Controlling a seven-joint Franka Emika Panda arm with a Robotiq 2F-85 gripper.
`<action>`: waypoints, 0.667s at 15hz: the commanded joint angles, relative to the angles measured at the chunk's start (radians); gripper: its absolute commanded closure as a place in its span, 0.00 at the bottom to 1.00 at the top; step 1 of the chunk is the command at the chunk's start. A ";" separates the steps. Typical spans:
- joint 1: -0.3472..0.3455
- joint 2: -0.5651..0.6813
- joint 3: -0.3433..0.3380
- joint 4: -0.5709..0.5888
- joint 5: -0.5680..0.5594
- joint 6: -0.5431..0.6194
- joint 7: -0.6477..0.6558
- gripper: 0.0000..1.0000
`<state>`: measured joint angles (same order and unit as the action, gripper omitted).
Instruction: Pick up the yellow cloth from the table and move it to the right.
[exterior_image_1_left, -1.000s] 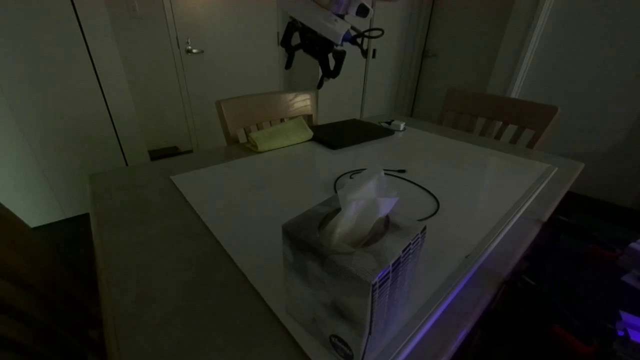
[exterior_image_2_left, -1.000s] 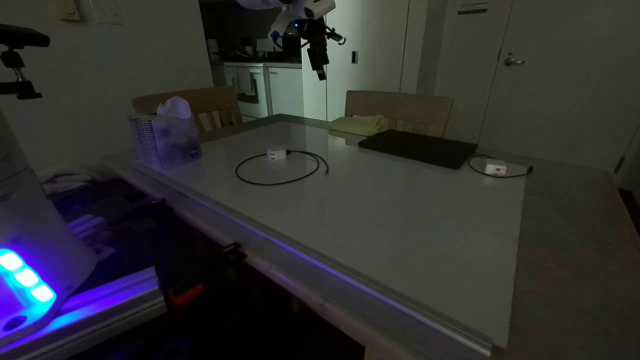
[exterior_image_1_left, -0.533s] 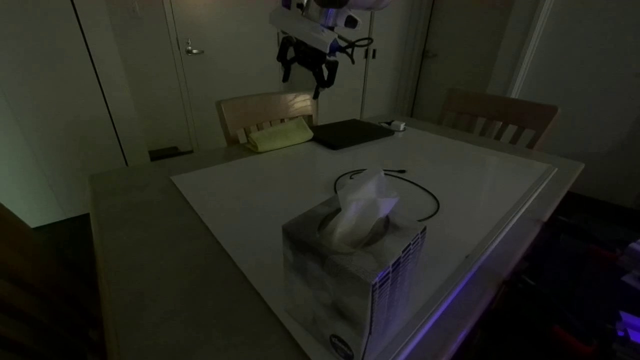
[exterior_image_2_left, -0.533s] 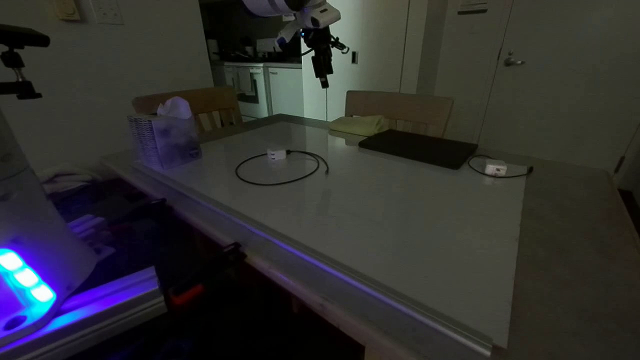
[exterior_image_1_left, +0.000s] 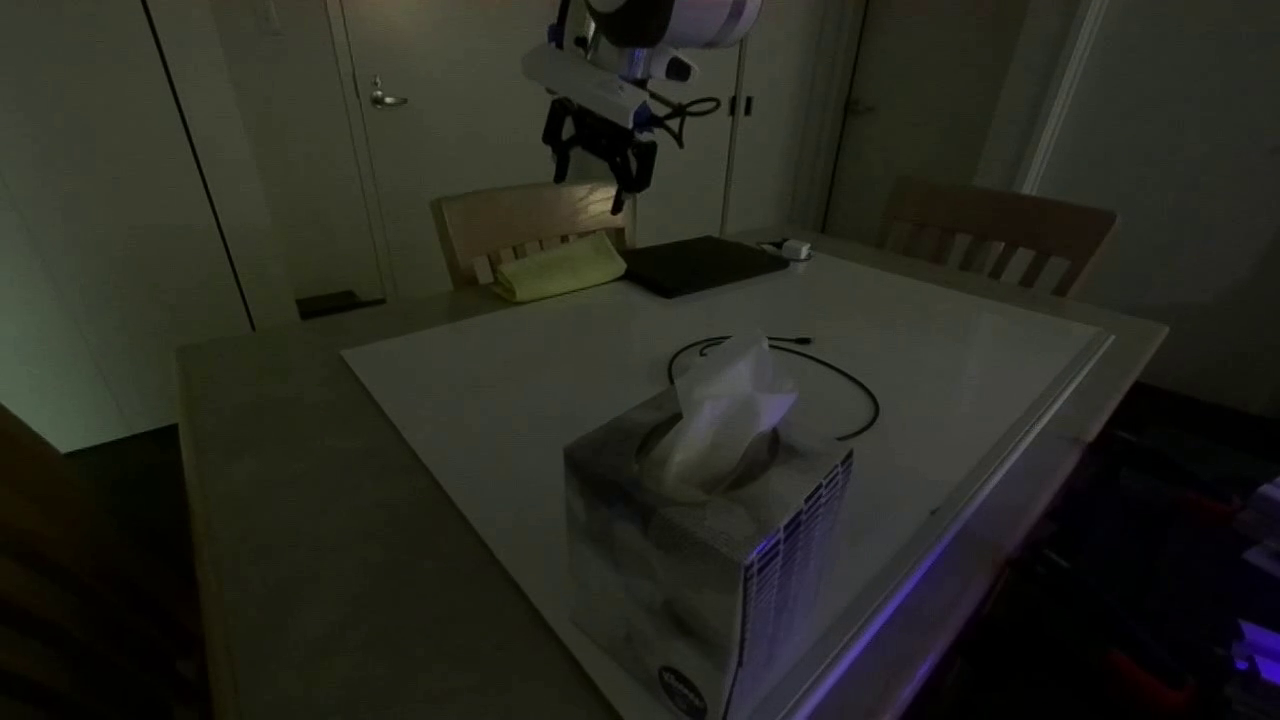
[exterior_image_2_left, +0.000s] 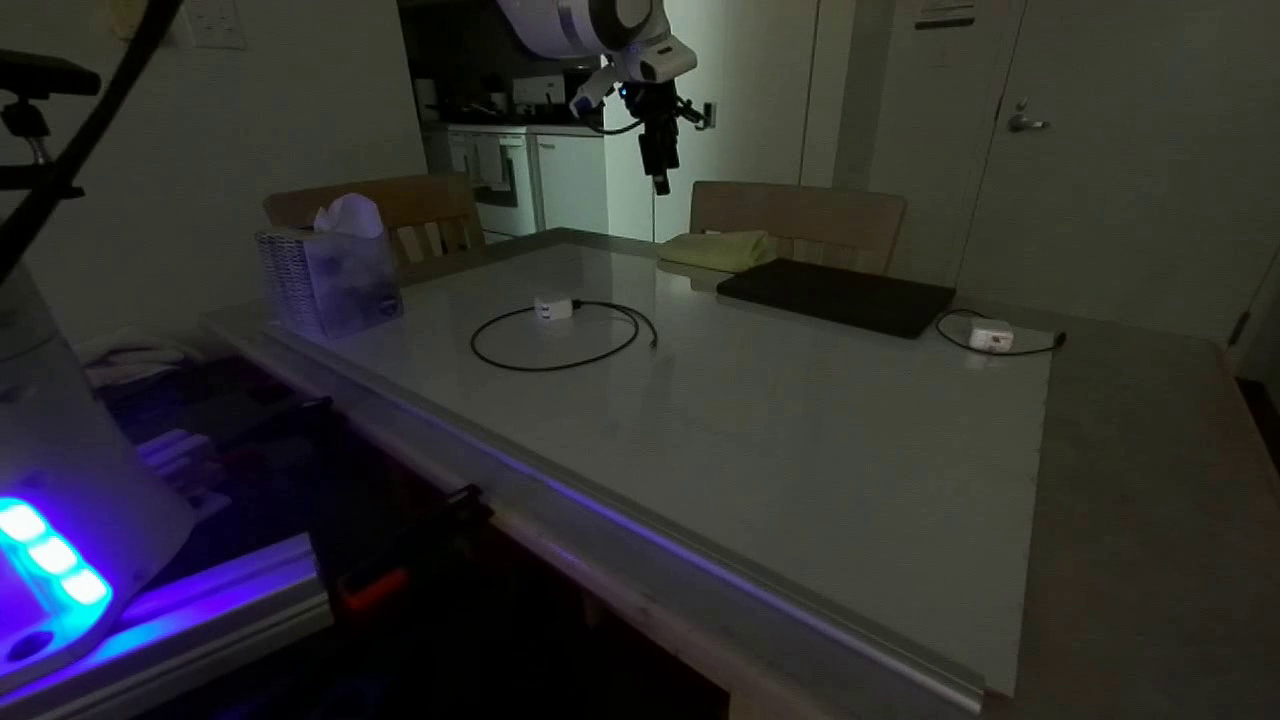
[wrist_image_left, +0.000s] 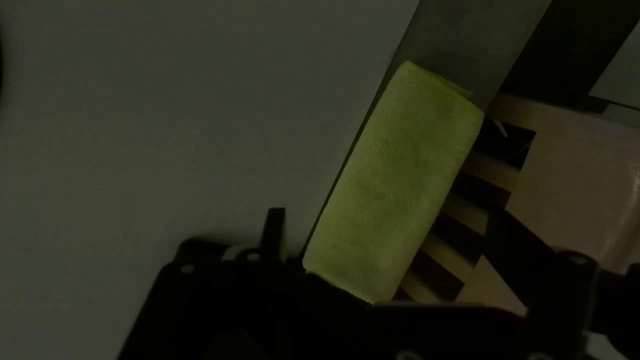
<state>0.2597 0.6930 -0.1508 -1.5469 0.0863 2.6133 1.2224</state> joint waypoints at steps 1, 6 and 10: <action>-0.020 0.075 0.015 0.092 -0.001 0.002 0.038 0.00; -0.017 0.132 0.007 0.116 0.005 0.117 0.089 0.00; -0.019 0.169 0.014 0.120 0.009 0.244 0.068 0.00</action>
<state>0.2537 0.8229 -0.1510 -1.4560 0.0873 2.7821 1.3048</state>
